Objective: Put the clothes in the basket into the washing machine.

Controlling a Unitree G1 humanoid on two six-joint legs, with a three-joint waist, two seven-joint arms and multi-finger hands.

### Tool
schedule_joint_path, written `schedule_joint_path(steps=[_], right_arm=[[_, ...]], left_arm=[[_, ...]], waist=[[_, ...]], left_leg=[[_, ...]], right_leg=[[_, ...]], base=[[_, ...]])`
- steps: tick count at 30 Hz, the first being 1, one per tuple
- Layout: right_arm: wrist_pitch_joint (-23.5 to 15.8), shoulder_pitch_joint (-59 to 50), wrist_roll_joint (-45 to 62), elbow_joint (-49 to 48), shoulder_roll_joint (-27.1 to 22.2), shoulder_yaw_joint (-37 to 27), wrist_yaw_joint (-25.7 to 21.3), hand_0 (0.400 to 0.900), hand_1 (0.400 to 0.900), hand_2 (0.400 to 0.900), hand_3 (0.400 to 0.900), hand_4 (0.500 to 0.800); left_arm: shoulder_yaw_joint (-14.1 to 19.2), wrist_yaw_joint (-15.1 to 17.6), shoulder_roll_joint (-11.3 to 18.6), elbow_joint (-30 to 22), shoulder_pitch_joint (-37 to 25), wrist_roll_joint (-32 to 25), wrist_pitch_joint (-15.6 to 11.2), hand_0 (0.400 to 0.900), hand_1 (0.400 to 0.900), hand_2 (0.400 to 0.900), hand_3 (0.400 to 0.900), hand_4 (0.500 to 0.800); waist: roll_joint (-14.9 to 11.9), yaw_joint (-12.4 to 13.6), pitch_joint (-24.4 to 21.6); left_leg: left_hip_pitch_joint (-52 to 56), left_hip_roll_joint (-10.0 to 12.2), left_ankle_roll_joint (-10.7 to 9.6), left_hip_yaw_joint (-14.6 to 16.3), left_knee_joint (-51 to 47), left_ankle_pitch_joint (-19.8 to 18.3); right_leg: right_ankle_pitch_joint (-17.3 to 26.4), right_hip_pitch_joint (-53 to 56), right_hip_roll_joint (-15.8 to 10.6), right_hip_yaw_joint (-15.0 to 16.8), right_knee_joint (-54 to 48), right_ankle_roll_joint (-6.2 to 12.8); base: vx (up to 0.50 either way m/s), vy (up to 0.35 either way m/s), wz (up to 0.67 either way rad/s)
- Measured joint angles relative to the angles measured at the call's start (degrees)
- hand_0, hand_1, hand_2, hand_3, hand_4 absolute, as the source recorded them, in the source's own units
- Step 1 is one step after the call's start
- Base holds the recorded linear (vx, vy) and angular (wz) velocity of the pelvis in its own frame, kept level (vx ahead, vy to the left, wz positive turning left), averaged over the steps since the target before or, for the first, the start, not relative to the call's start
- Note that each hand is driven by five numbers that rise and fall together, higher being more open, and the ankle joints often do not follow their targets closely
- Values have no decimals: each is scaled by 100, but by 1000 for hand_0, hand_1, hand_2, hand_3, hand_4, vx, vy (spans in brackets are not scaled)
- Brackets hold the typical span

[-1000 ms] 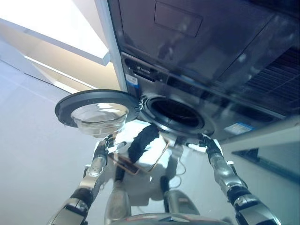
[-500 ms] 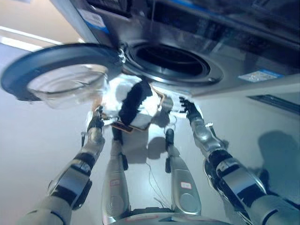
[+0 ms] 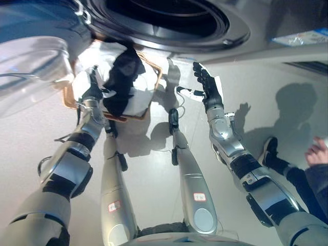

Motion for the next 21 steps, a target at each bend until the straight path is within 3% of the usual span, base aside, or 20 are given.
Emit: schedule_joint_path(steps=[5, 12, 13, 14, 21], right_arm=[[-77, 514, -22, -523, -43, -462, -256, 900, 900, 900, 900, 800], [-416, 761, -314, -1772, -470, -813, -484, 900, 900, 900, 900, 800], [-441, 763, -325, -1840, -478, -864, -508, 900, 900, 900, 900, 800], [-448, 778, -331, -1908, -508, -887, -556, 900, 900, 900, 900, 800], [-513, 933, -531, -1972, -518, -992, -592, 900, 900, 900, 900, 800]], left_arm=[[-32, 234, 44, 7, -178, 201, 55, 900, 900, 900, 900, 800], [-107, 500, 296, 25, -681, 315, 188, 900, 900, 900, 900, 800], [-111, 525, 334, 31, -740, 321, 208, 553, 553, 553, 553, 592], [-111, 544, 360, 42, -797, 324, 241, 400, 400, 400, 400, 500], [-106, 581, 506, 55, -1047, 321, 300, 400, 400, 400, 400, 500]], waist=[[-4, -87, -2], [-15, -241, -1], [-15, -251, -1], [-16, -269, -2], [-24, -312, -7]], left_leg=[[-501, 115, -39, -22, 194, -21], [-1391, 156, -107, -147, 600, -85], [-1492, 160, -145, -214, 713, -129], [-1569, 155, -129, -248, 810, -162], [-1832, 112, -117, -281, 1020, -204]], right_leg=[[44, -465, 71, 32, 52, -33], [86, -1341, 155, 117, 364, -33], [79, -1404, 161, 122, 415, -27], [72, -1461, 165, 124, 468, -17], [0, -1674, 123, 163, 579, 16]], base=[[-14, -22, -1], [-40, -22, -7], [-15, -7, -5], [-24, -14, -6], [0, 0, 0]])
